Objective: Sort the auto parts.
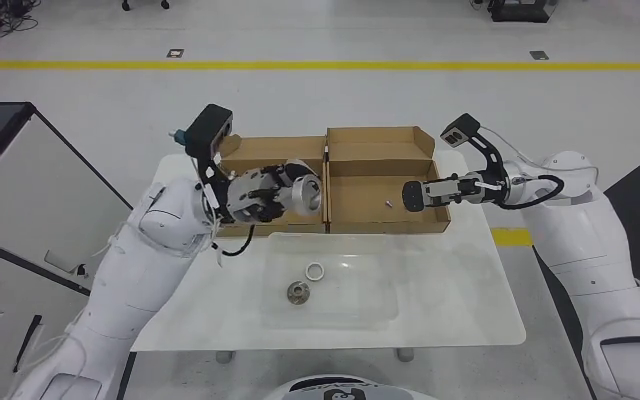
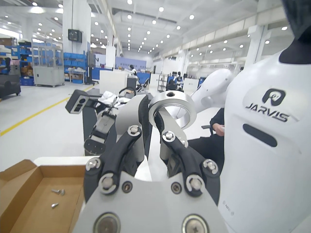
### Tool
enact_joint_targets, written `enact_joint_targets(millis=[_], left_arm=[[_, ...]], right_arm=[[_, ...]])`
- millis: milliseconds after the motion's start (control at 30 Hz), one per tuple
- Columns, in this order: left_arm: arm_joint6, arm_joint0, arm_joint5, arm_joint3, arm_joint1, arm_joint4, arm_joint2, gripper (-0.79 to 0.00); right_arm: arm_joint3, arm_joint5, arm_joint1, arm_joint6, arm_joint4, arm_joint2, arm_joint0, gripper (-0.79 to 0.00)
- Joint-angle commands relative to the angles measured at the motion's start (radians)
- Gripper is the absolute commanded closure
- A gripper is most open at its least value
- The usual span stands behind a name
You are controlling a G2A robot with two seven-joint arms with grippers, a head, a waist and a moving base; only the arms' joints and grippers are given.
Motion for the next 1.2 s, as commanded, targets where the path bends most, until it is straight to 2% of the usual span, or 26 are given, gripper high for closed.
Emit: enact_joint_targets(millis=[0,133,333,567,767,867,1033,1167], left_arm=[[0.029,-0.006,0.001,-0.005,-0.004,-0.045,0.001,0.000],[0.074,-0.015,0.001,-0.018,-0.016,-0.136,0.002,0.000],[0.080,-0.012,0.001,-0.028,-0.038,-0.247,-0.011,0.000],[0.016,0.001,0.001,-0.020,-0.065,-0.315,-0.037,0.000],[-0.078,0.011,0.001,0.013,-0.081,-0.281,-0.063,0.000],[-0.136,0.010,0.001,0.039,-0.083,-0.206,-0.078,0.000],[-0.142,0.016,0.001,0.042,-0.088,-0.154,-0.090,0.000],[-0.102,0.023,0.001,0.013,-0.097,-0.212,-0.084,0.000]], right_arm=[[0.000,0.000,0.000,0.000,0.000,0.000,0.000,-0.785],[0.000,0.000,0.000,0.000,0.000,0.000,0.000,-0.785],[0.000,0.000,0.000,0.000,0.000,0.000,0.000,-0.785],[0.000,0.000,0.000,0.000,0.000,0.000,0.000,-0.785],[0.000,0.000,0.000,0.000,0.000,0.000,0.000,-0.785],[0.000,0.000,0.000,0.000,0.000,0.000,0.000,-0.785],[0.000,0.000,0.000,0.000,0.000,0.000,0.000,-0.785],[0.000,0.000,0.000,0.000,0.000,0.000,0.000,-0.785]])
